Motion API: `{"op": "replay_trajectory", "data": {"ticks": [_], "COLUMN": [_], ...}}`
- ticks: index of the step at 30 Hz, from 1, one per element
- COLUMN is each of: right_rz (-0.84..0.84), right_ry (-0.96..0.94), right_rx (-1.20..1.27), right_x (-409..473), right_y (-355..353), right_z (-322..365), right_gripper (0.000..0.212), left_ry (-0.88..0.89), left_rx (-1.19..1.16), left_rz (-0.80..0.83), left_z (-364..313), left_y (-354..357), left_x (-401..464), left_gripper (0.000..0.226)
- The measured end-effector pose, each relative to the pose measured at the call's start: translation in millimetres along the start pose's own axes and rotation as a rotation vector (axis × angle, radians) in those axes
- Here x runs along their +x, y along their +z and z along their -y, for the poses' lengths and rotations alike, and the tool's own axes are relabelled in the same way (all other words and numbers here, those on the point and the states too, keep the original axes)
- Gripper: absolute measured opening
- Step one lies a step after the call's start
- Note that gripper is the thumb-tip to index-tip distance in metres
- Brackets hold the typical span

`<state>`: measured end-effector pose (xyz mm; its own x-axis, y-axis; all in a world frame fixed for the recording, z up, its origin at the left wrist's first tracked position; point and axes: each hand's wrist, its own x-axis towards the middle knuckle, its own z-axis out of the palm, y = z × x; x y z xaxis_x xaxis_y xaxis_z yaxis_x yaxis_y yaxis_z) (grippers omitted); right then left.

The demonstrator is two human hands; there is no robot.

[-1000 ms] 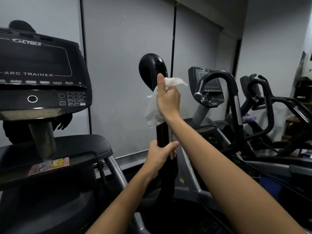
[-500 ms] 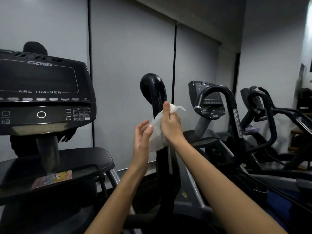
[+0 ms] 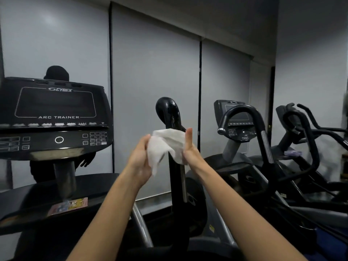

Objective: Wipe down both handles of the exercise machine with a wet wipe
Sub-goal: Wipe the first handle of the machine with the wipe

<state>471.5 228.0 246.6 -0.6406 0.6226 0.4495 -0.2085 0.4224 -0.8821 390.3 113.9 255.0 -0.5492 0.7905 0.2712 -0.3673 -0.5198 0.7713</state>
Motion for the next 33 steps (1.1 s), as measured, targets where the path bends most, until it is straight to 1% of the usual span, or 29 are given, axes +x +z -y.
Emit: {"op": "replay_trajectory", "data": {"ticks": [1, 2, 3, 4, 5, 6, 8, 9, 13, 14, 16, 17, 18, 19, 21, 23, 29, 31, 33], "right_rz": [0.005, 0.012, 0.016, 0.011, -0.003, -0.016, -0.046, -0.057, -0.092, -0.103, -0.12, -0.126, -0.131, -0.137, -0.142, -0.135, -0.116, -0.119, -0.12], "right_ry": [0.017, 0.022, 0.033, 0.044, 0.051, 0.054, 0.036, 0.037, 0.008, 0.002, -0.012, -0.02, -0.024, -0.025, -0.016, -0.015, -0.076, -0.086, -0.079], "right_rx": [-0.01, -0.013, -0.014, -0.005, 0.016, 0.064, 0.143, 0.156, 0.186, 0.176, 0.162, 0.161, 0.163, 0.165, 0.178, 0.17, 0.13, 0.12, 0.127], "right_x": [-1, -4, -7, -7, -6, -8, -8, -7, -3, -2, -1, -1, -2, -1, 0, 1, 2, 4, 5], "right_y": [1, 2, 5, 8, 10, 13, 16, 16, 20, 20, 21, 20, 20, 20, 20, 19, 19, 19, 19], "right_z": [-8, -13, -17, -20, -24, -25, -23, -25, -31, -32, -34, -36, -36, -37, -37, -38, -40, -41, -43], "right_gripper": [0.088, 0.081, 0.077, 0.078, 0.081, 0.075, 0.049, 0.043, 0.036, 0.034, 0.033, 0.033, 0.034, 0.034, 0.032, 0.032, 0.021, 0.02, 0.021], "left_ry": [0.005, 0.054, 0.126, 0.195, 0.256, 0.297, 0.355, 0.378, 0.447, 0.487, 0.631, 0.707, 0.759, 0.772, 0.716, 0.67, 0.675, 0.703, 0.739], "left_rx": [-0.119, -0.174, -0.163, -0.119, -0.05, 0.024, 0.199, 0.293, 0.546, 0.584, 0.679, 0.725, 0.764, 0.797, 0.882, 0.953, 1.064, 1.108, 1.168], "left_rz": [-0.064, -0.116, -0.167, -0.205, -0.235, -0.244, -0.185, -0.136, 0.031, 0.056, 0.047, 0.035, 0.031, 0.036, 0.022, 0.007, 0.037, 0.047, 0.018], "left_z": [-9, -17, -24, -29, -31, -34, -33, -31, -22, -18, -7, -1, 3, 4, 4, 1, 17, 20, 15], "left_y": [-3, -7, -10, -10, -10, -6, 7, 14, 37, 39, 41, 41, 43, 46, 55, 58, 41, 40, 45], "left_x": [2, 5, 8, 11, 15, 17, 23, 28, 52, 57, 64, 66, 69, 70, 78, 87, 78, 77, 80], "left_gripper": [0.032, 0.028, 0.024, 0.021, 0.019, 0.017, 0.014, 0.015, 0.03, 0.029, 0.014, 0.015, 0.028, 0.042, 0.066, 0.08, 0.091, 0.089, 0.083]}}
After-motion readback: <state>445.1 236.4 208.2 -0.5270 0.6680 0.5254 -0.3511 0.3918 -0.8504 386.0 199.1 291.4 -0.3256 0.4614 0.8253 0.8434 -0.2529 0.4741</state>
